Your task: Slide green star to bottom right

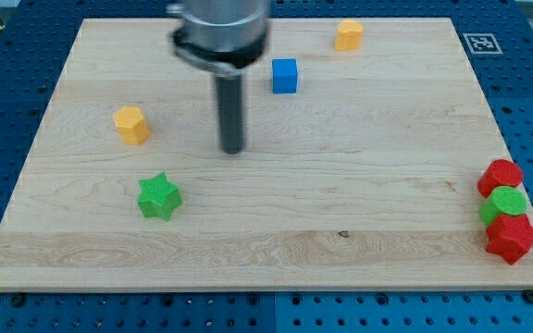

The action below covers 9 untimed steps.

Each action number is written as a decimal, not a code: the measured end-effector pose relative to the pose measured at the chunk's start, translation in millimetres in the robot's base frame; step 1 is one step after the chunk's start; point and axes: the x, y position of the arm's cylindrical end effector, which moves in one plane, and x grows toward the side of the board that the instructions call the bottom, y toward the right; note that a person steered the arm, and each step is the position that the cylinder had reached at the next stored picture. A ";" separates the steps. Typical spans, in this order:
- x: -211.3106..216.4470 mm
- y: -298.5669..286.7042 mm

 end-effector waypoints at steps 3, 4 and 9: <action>70.2 -126.5; 86.3 -99.7; 41.9 7.1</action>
